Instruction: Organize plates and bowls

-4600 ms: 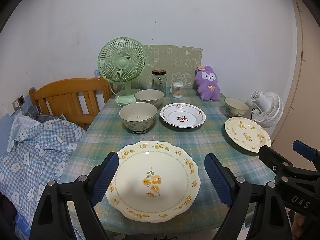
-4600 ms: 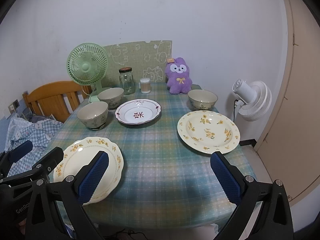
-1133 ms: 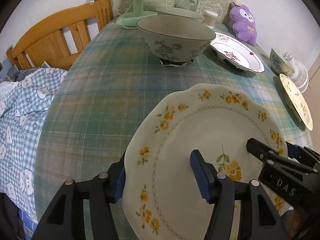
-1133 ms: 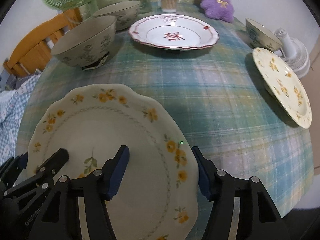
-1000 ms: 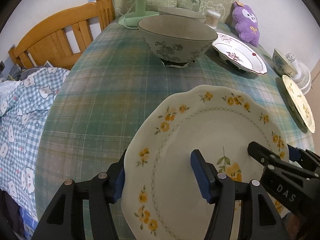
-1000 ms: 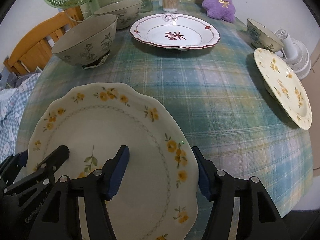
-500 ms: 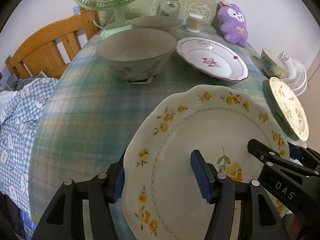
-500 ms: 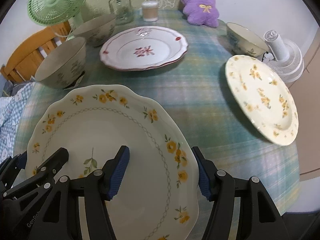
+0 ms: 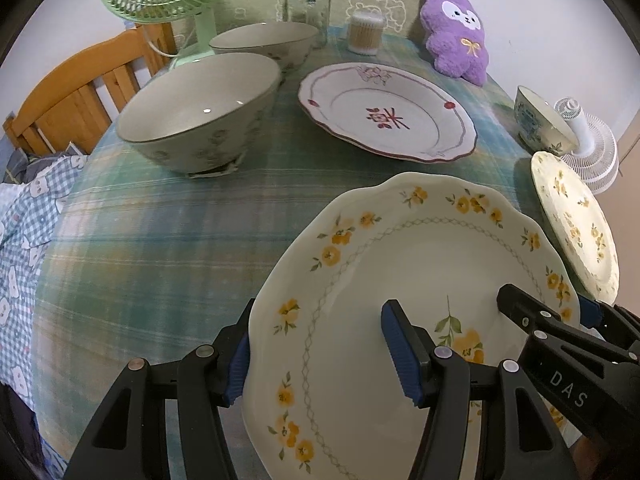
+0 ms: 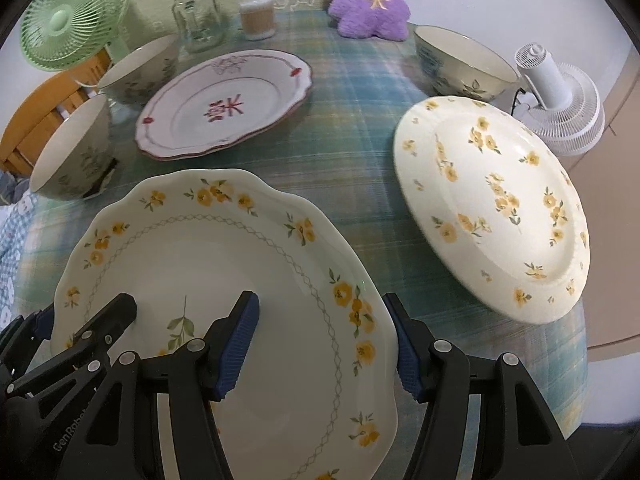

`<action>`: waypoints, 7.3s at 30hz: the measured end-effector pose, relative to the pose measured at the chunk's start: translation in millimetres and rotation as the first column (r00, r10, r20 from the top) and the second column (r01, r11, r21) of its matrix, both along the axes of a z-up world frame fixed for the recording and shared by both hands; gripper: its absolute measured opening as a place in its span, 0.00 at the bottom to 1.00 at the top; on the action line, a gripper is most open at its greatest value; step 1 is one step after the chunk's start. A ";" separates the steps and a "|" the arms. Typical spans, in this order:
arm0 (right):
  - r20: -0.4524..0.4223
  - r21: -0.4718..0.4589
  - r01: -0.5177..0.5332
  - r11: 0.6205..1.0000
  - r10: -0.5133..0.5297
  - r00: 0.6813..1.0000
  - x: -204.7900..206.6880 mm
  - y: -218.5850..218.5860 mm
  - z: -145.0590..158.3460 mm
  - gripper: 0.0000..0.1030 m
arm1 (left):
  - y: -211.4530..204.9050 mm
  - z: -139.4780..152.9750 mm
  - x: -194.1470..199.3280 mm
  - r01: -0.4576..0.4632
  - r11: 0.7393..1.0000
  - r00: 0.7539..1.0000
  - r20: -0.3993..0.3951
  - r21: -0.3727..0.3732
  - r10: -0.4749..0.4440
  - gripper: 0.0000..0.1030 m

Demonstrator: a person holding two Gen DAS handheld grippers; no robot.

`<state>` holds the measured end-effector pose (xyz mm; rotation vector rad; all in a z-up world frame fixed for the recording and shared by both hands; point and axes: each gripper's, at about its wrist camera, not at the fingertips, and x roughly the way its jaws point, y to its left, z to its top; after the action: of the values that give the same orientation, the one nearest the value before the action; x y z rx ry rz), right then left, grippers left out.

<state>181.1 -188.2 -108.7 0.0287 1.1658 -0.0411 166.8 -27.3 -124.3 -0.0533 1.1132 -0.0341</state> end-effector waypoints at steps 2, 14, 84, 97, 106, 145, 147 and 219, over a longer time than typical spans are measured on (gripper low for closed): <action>-0.007 0.000 0.002 1.000 -0.002 1.000 1.9 -3.8 -2.7 0.64 | -3.9 -2.5 2.8 0.003 1.000 1.000 -0.002 0.003 -0.003 0.59; -0.007 0.007 -0.001 1.000 0.001 1.000 4.8 -3.1 -10.6 0.65 | -7.6 -9.5 9.5 -0.002 1.000 1.000 0.002 0.018 0.002 0.59; 0.142 0.002 -0.034 0.999 0.033 0.989 76.1 -211.1 50.3 0.79 | -219.9 33.8 67.8 -0.020 1.000 0.991 0.136 0.009 0.019 0.87; 0.053 -0.012 -0.022 1.000 0.022 0.998 92.0 -218.5 11.3 0.78 | -226.7 -1.7 81.5 -0.031 0.999 0.999 0.041 0.016 0.030 0.73; 0.029 -0.003 -0.021 1.000 0.021 0.999 100.3 -224.5 0.2 0.78 | -228.0 -9.2 86.5 -0.029 1.000 0.999 0.020 0.011 0.029 0.64; -0.008 0.088 0.066 0.994 -0.066 0.998 56.0 -224.3 21.7 0.64 | -221.3 23.3 61.4 -0.003 0.999 0.998 0.069 0.037 0.001 0.61; -0.004 0.089 0.067 0.994 -0.067 0.998 53.1 -221.6 25.3 0.64 | -217.8 27.7 58.6 -0.005 0.999 0.998 0.071 0.037 0.003 0.61; -0.055 -0.002 -0.104 0.995 0.104 0.993 -3.0 -23.9 17.1 0.48 | -52.3 5.8 -0.9 -0.041 0.983 0.998 0.046 0.177 0.034 0.76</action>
<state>178.0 -212.1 -91.6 -0.0382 1.2203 0.0476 165.9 -79.7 -118.5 0.0864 1.0685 0.0977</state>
